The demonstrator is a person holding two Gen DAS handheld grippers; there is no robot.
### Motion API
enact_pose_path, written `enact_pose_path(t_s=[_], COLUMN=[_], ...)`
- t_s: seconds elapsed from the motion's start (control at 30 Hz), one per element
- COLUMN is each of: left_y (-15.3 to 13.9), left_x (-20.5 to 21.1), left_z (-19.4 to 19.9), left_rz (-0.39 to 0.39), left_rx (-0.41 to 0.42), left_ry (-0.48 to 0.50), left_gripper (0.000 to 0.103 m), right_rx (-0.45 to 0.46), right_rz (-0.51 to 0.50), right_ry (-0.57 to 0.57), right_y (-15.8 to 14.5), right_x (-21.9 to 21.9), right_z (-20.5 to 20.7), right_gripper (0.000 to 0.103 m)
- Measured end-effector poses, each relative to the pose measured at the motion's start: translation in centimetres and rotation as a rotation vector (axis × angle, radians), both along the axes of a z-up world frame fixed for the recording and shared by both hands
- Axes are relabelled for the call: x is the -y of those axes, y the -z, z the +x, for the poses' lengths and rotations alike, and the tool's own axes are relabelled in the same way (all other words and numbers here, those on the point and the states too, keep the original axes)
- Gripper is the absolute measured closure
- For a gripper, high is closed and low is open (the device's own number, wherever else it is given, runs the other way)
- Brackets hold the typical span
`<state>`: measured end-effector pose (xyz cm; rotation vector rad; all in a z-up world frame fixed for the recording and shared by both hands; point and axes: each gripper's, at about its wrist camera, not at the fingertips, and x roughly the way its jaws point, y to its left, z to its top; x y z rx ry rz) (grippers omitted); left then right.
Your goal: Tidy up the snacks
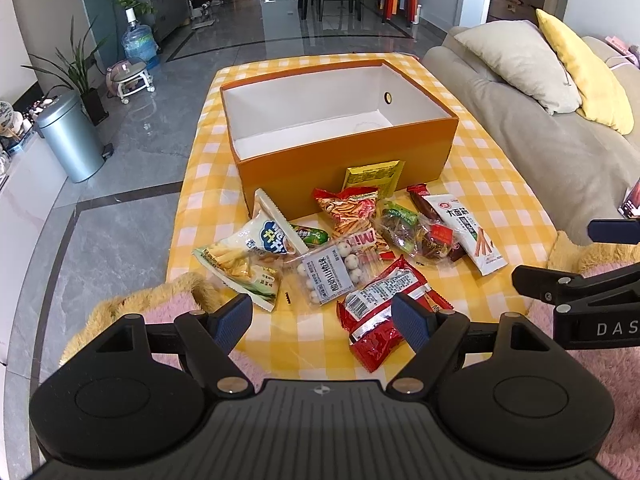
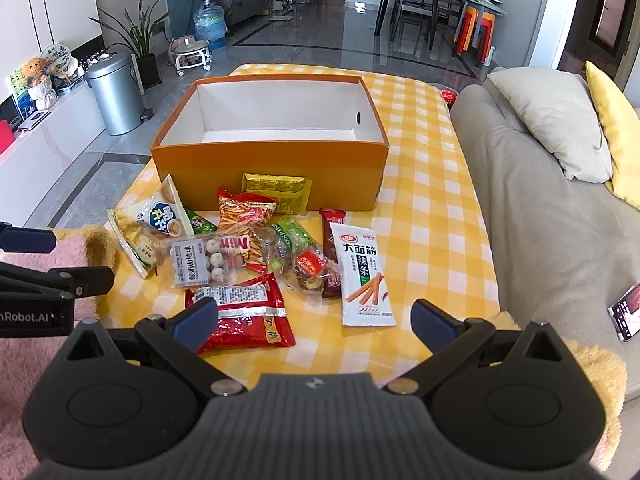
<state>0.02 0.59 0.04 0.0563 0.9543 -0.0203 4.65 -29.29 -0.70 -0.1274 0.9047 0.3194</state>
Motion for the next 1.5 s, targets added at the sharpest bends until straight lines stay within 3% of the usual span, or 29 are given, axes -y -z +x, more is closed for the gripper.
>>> enact_pose_path(t_s=[0.27, 0.4, 0.5, 0.67, 0.83, 0.9, 1.27, 1.5], left_y=[0.5, 1.0, 1.5, 2.8, 4.0, 4.4, 7.5, 9.0], left_x=[-1.0, -1.5, -2.0, -2.6, -3.2, -3.5, -5.3, -6.1], left_z=[1.3, 2.4, 3.4, 5.1, 6.6, 7.4, 11.5, 13.5], left_rz=[-0.039, -0.042, -0.036, 0.014, 0.117, 0.145, 0.203, 0.182], left_rx=[-0.011, -0.012, -0.019, -0.045, -0.048, -0.055, -0.156, -0.211], left_ry=[0.023, 0.036, 0.047, 0.071, 0.109, 0.126, 0.235, 0.251], left_gripper=[0.03, 0.042, 0.045, 0.045, 0.032, 0.031, 0.03, 0.03], right_rx=[-0.013, -0.046, -0.069, -0.081, -0.107, -0.122, -0.172, -0.211], right_rz=[0.063, 0.078, 0.103, 0.112, 0.143, 0.158, 0.192, 0.13], right_ry=[-0.033, -0.035, -0.044, -0.059, -0.046, -0.031, -0.078, -0.086], right_y=[0.6, 1.6, 2.5, 3.9, 5.1, 5.4, 6.9, 9.0], right_x=[-0.2, -0.3, -0.2, -0.7, -1.3, -1.6, -7.2, -10.7], right_z=[0.6, 1.8, 2.7, 4.0, 5.7, 6.7, 12.0, 15.3], right_gripper=[0.005, 0.022, 0.029, 0.046, 0.045, 0.045, 0.045, 0.045])
